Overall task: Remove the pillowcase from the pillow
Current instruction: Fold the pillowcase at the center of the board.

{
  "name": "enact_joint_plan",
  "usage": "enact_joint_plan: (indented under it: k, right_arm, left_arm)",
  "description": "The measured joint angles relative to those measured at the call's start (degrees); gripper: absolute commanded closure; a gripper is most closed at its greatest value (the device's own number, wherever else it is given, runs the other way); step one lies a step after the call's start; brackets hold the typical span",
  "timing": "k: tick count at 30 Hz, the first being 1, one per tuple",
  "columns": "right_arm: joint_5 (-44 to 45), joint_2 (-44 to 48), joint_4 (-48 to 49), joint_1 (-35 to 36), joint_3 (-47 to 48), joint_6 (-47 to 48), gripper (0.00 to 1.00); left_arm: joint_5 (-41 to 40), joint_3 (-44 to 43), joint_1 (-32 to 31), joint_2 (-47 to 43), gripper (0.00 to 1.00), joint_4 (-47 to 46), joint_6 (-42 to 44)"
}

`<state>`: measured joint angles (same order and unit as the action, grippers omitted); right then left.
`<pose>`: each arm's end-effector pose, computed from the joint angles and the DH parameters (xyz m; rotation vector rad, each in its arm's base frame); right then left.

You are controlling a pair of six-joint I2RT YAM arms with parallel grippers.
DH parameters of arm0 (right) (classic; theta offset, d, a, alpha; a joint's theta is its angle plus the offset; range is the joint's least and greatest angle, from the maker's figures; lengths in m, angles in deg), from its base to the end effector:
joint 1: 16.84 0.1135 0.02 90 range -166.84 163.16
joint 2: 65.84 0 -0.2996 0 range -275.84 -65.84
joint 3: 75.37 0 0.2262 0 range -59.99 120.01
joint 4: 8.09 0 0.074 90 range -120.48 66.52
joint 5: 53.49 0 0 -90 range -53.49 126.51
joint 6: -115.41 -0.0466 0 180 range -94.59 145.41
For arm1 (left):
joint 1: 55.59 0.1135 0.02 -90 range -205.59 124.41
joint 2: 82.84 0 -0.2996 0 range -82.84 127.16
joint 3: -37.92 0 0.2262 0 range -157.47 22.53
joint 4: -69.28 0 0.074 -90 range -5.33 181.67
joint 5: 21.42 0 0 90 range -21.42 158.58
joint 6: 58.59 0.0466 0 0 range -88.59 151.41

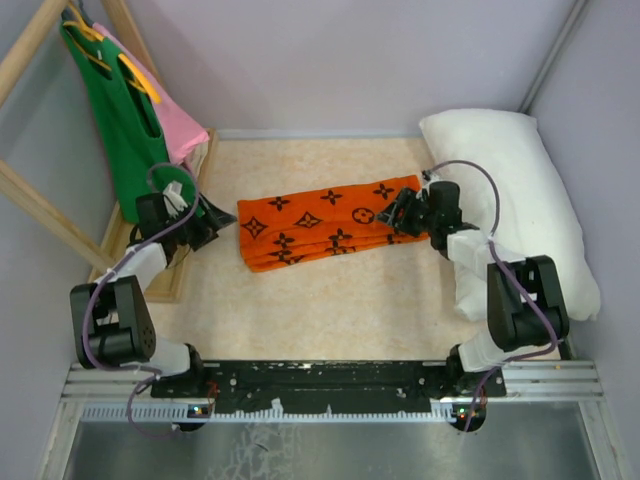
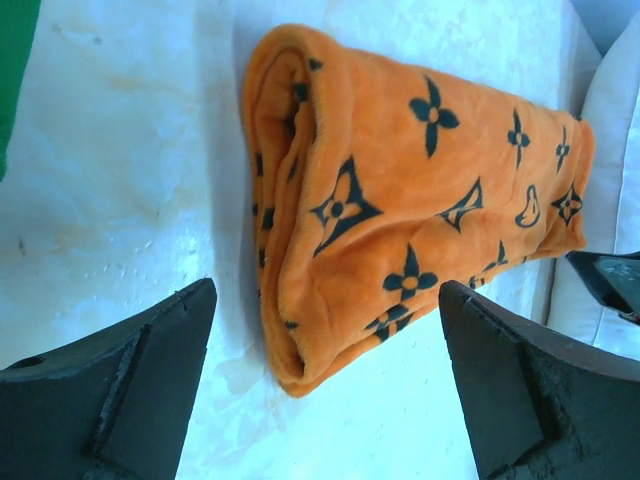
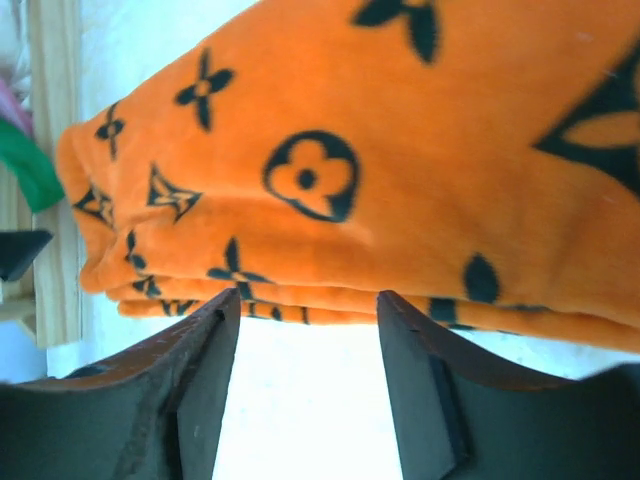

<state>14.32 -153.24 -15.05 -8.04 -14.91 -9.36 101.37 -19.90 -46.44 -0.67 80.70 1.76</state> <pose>0.2990 0.0641 0.2450 0.2736 2.2221 0.8458 0.2776 0.0191 0.2509 -0.4133 2.1601 -0.8278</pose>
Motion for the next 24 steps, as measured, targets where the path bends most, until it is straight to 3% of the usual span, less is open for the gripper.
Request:
enact_joint_plan:
  k: [3,9,17,24]
  right_arm:
    - [-1.6,1.3,-0.3,1.3,1.1,0.7,0.29]
    - [-3.8,2.6,-1.8,1.6,1.1,2.9,0.25]
    - [-6.4,3.1,-1.8,1.6,1.0,3.3,0.24]
    - [-8.2,3.4,-0.7,1.6,-0.2,3.0,0.23]
  left_arm:
    - [0.3,-1.3,1.0,0.9,0.0,4.5,1.9]
    - [0.3,-1.7,1.2,2.9,0.0,7.7,3.8]
    - [8.1,1.7,-0.7,11.8,0.0,-2.2,-1.7]
    - [8.5,0.5,-5.8,15.5,0.01,-8.0,-4.9]
